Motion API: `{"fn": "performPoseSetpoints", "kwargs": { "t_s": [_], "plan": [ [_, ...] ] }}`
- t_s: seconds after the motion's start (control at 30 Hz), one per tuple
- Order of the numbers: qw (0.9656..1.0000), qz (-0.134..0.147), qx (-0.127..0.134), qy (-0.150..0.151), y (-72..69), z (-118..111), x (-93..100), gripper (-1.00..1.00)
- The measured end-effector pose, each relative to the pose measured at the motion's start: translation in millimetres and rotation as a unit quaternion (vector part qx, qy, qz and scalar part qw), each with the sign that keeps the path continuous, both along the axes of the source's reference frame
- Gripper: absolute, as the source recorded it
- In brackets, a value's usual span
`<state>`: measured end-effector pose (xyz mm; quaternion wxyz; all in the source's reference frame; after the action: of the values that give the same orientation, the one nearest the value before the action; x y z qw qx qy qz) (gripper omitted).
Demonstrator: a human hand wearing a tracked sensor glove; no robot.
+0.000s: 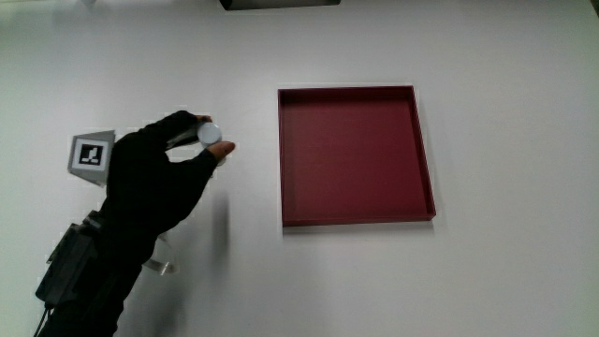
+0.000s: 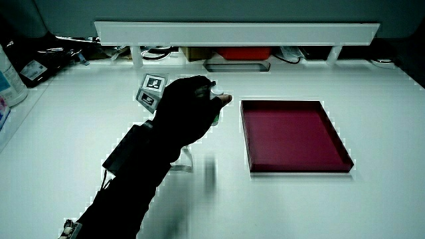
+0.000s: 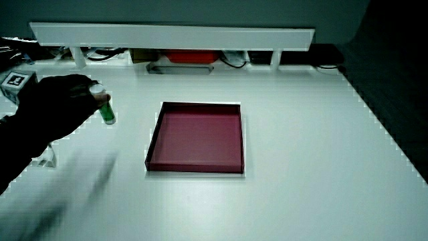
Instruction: Place glue stick
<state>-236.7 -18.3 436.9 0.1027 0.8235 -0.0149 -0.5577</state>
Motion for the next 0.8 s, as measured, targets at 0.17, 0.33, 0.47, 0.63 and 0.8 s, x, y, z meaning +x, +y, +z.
{"fn": "performPoseSetpoints", "kwargs": {
  "t_s": [0.17, 0.33, 0.47, 0.63, 0.8],
  "plan": [
    [0.9988, -0.024, 0.002, -0.044, 2.0, 7.6, -20.9, 0.0],
    [0.9972, -0.052, -0.015, -0.053, 3.9, 22.1, -37.8, 0.0],
    [0.9934, -0.08, -0.033, -0.074, 5.0, 35.7, -51.9, 0.0],
    [0.9901, -0.106, -0.049, -0.077, 7.9, 52.9, -64.9, 0.0],
    [0.9874, -0.12, -0.057, -0.087, 9.1, 62.1, -71.1, 0.0]
  ]
}}
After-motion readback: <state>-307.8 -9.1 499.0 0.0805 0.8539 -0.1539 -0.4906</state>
